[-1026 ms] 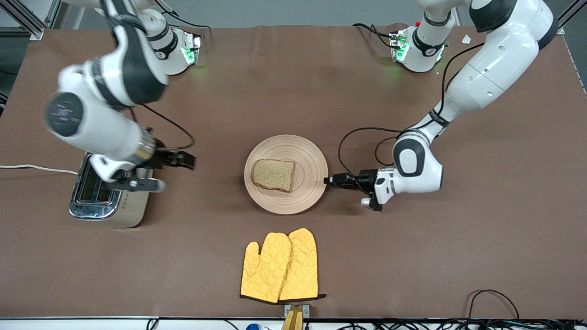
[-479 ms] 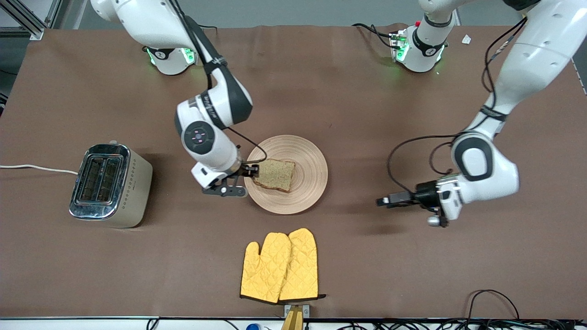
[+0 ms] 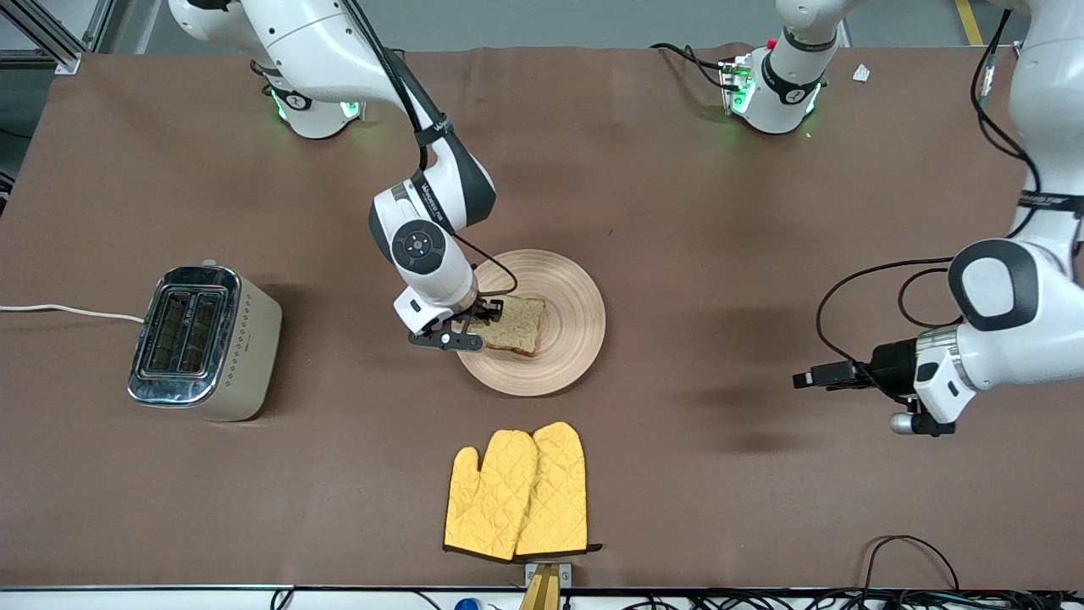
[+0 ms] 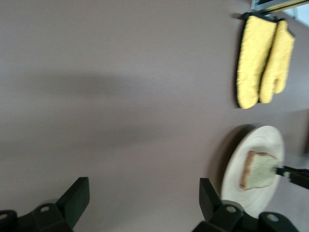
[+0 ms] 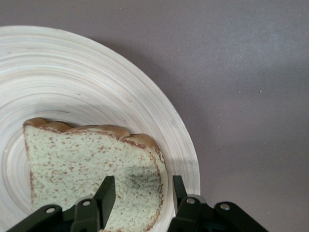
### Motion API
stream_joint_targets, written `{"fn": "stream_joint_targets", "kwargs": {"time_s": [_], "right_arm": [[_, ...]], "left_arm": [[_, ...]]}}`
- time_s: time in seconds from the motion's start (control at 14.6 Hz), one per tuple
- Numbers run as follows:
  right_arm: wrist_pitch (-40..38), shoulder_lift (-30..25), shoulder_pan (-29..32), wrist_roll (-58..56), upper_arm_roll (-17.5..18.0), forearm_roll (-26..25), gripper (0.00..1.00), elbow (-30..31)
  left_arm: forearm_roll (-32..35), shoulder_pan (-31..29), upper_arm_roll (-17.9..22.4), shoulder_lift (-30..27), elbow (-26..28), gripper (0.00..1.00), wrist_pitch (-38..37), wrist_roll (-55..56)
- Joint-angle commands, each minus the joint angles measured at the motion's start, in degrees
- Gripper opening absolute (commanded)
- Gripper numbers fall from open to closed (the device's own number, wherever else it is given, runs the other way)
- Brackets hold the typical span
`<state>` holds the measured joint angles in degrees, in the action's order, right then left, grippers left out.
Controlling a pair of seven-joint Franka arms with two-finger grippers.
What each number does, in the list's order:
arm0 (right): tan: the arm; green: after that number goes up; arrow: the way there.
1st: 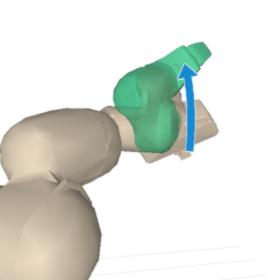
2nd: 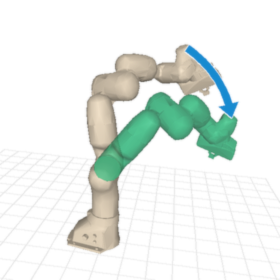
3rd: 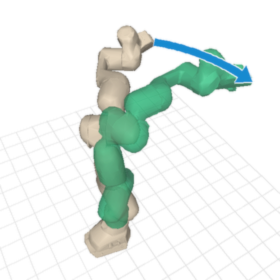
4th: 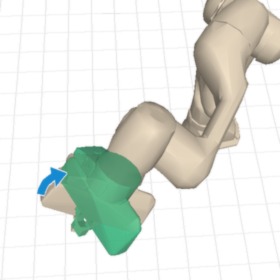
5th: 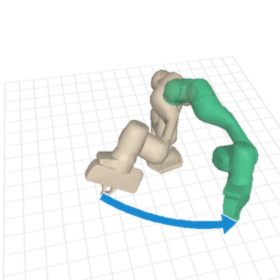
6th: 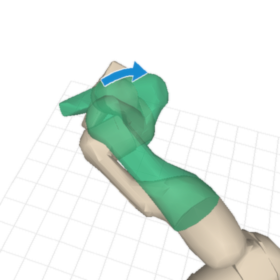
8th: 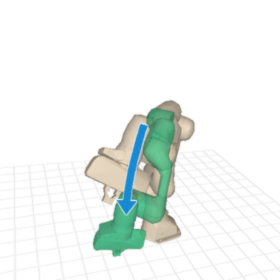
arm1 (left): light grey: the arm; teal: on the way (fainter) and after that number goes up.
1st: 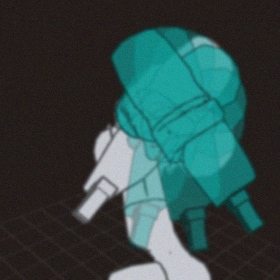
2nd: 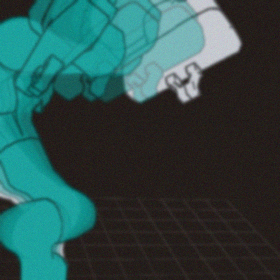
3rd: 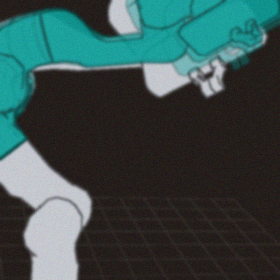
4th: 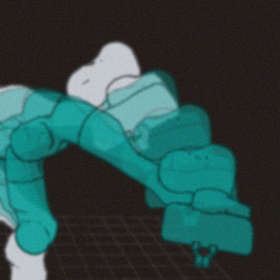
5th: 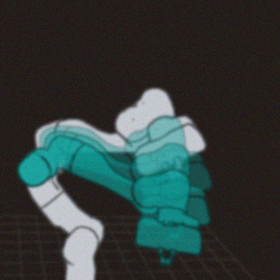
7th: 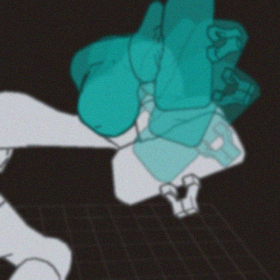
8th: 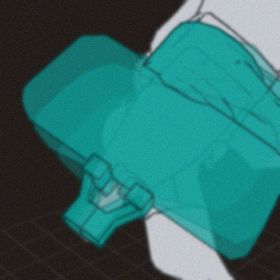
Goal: Move plate and put bread in toaster
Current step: 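Grasp the bread slice with the right gripper while the left gripper withdraws, then carry the bread slice with the right gripper to the toaster slot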
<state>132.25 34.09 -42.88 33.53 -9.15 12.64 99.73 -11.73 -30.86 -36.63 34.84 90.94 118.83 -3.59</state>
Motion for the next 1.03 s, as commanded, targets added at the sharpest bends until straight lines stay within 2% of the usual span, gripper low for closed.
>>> {"fn": "stream_joint_targets", "kwargs": {"time_s": [0.0,0.14,0.27,0.34,0.48,0.55,0.68,0.96], "right_arm": [[1.9,0.3,-0.8,0.8,-0.7,0.9,0.56,0.8],[3.5,1.4,-1.0,2.6,-0.7,0.9,0.54,0.9],[3.8,2.1,-2.1,3.6,-0.7,0.9,0.48,0.9],[3.6,2.1,-2.1,3.6,-0.7,0.9,0.39,0.9],[3.1,2.1,-2.0,3.7,-0.7,0.9,0.12,0.9],[2.8,2.0,-1.8,3.7,-0.7,0.9,0.02,0.9],[1.4,1.9,-1.3,3.6,-0.8,0.9,0.0,0.5],[-8.6,0.1,-1.2,2.9,-2.7,-0.9,0.0,-3.7]], "left_arm": [[9.1,0.5,0.0,-6.8,-0.8,1.0,-5.6,7.0],[13.6,0.7,-0.4,-10.8,-1.5,1.0,-9.9,10.8],[14.0,0.8,-0.4,-14.3,-2.4,1.0,-14.6,12.1],[14.0,0.8,-0.4,-16.0,-3.0,1.0,-16.6,12.1],[14.6,1.0,-0.5,-18.8,-4.3,1.0,-21.0,12.1],[16.1,1.1,-0.5,-19.8,-5.0,1.0,-23.0,12.1],[18.8,1.0,-1.9,-20.2,-7.5,1.0,-27.1,11.7],[20.0,1.0,-4.2,-20.3,-11.8,1.0,-34.4,11.4]]}}
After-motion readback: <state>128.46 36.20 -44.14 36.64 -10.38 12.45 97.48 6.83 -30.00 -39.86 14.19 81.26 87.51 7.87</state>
